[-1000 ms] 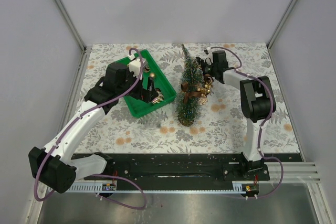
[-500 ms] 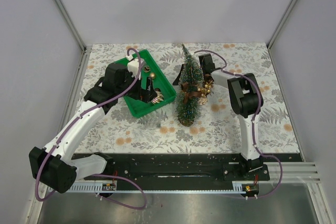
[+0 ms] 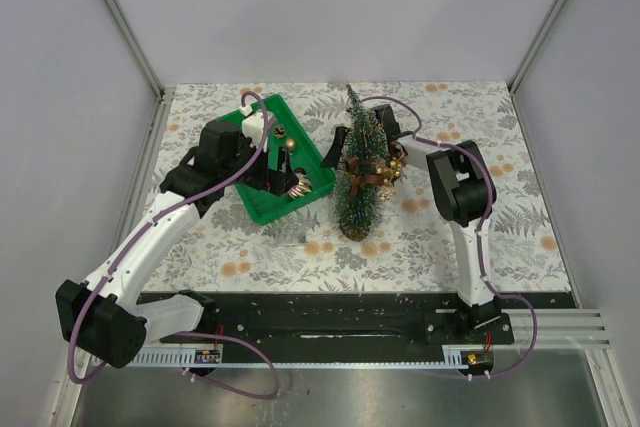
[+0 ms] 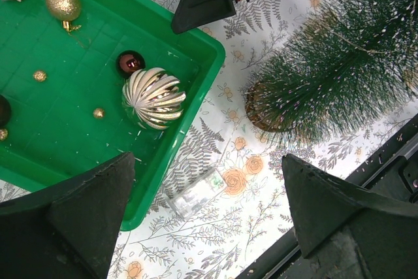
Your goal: Decorate the small christmas tree
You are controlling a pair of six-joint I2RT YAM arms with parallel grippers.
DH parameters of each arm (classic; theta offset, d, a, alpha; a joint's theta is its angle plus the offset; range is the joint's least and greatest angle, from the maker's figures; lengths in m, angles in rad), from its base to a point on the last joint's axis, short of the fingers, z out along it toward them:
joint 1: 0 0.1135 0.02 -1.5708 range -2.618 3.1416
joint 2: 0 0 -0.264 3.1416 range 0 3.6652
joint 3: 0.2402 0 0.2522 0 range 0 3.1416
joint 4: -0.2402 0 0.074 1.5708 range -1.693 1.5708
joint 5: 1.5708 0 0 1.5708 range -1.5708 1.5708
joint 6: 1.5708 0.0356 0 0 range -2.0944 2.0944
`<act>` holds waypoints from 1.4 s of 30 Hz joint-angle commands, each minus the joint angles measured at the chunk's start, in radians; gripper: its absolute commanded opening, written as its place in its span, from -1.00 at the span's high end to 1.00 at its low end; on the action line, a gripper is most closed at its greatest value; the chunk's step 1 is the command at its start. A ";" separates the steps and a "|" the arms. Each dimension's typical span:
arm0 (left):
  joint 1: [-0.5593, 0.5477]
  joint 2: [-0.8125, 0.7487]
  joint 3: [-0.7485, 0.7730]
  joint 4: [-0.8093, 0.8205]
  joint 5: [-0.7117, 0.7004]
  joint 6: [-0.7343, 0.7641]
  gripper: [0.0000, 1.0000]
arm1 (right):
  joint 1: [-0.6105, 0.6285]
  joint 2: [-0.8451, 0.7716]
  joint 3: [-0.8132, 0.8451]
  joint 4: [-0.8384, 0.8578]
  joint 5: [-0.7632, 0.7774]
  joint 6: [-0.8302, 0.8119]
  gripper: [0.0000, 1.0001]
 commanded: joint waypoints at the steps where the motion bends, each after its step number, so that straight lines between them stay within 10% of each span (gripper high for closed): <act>1: 0.010 0.004 -0.006 0.047 -0.002 -0.018 -0.98 | 0.040 -0.016 0.016 -0.039 0.091 -0.086 -0.50; 7: 0.011 0.003 -0.007 0.047 0.000 -0.024 -0.98 | 0.042 -0.019 0.010 -0.050 0.214 -0.083 -0.15; 17: 0.013 -0.006 -0.009 0.044 0.008 -0.027 -0.98 | -0.017 -0.093 -0.100 0.060 0.493 0.009 0.99; 30: 0.013 -0.009 -0.009 0.044 0.020 -0.041 -0.98 | -0.075 -0.401 -0.323 0.080 0.946 -0.132 1.00; 42: 0.011 -0.011 0.000 0.043 0.052 -0.041 -0.98 | -0.198 -0.570 -0.455 -0.247 1.095 -0.001 1.00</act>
